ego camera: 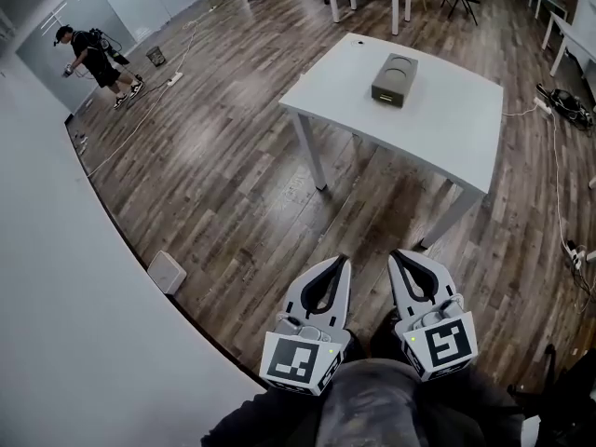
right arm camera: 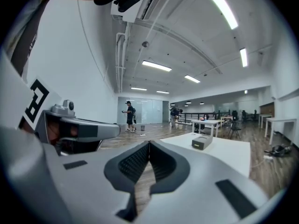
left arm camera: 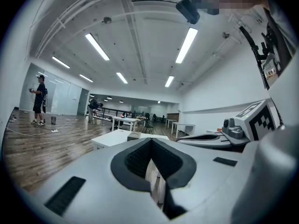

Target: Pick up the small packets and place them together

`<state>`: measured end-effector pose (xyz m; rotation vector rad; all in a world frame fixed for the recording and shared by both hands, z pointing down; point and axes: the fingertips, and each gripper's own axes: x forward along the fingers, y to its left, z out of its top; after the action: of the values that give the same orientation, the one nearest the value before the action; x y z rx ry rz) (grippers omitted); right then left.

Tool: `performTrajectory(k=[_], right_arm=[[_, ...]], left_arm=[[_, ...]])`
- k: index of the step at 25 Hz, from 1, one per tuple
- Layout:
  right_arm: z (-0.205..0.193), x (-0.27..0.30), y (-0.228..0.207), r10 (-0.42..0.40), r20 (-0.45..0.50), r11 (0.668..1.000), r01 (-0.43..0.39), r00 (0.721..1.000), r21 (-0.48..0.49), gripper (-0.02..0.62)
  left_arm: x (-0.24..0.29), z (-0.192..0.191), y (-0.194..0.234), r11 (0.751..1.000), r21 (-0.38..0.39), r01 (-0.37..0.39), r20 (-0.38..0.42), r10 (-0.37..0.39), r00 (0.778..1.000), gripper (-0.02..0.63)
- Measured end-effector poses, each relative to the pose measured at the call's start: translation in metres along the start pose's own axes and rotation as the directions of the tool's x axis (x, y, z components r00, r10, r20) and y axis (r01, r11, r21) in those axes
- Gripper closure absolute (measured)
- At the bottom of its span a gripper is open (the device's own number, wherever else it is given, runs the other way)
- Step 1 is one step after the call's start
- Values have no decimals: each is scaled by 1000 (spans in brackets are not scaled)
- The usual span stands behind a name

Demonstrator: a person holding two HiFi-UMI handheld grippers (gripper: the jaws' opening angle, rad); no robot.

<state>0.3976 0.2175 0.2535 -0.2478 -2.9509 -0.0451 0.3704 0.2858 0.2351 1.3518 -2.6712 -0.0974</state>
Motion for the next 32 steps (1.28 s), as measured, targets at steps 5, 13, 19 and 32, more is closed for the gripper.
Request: performTrajectory(k=[5, 13, 19, 32], right_arm=[[-8, 9, -10, 2, -12, 1000, -2, 1000, 22, 591], [-13, 29, -27, 45, -29, 998, -43, 999, 54, 591], [-23, 50, -54, 44, -55, 996, -40, 997, 76, 591], [2, 103, -133, 123, 8, 991, -124, 992, 55, 591]], left_arm=[[16, -10, 2, 1000, -14, 12, -25, -12, 1000, 603], [50, -17, 5, 999, -33, 29, -71, -31, 997, 603], [86, -30, 10, 998, -50, 29, -123, -35, 992, 603], [183, -2, 7, 1000, -8, 5, -130, -6, 991, 603]])
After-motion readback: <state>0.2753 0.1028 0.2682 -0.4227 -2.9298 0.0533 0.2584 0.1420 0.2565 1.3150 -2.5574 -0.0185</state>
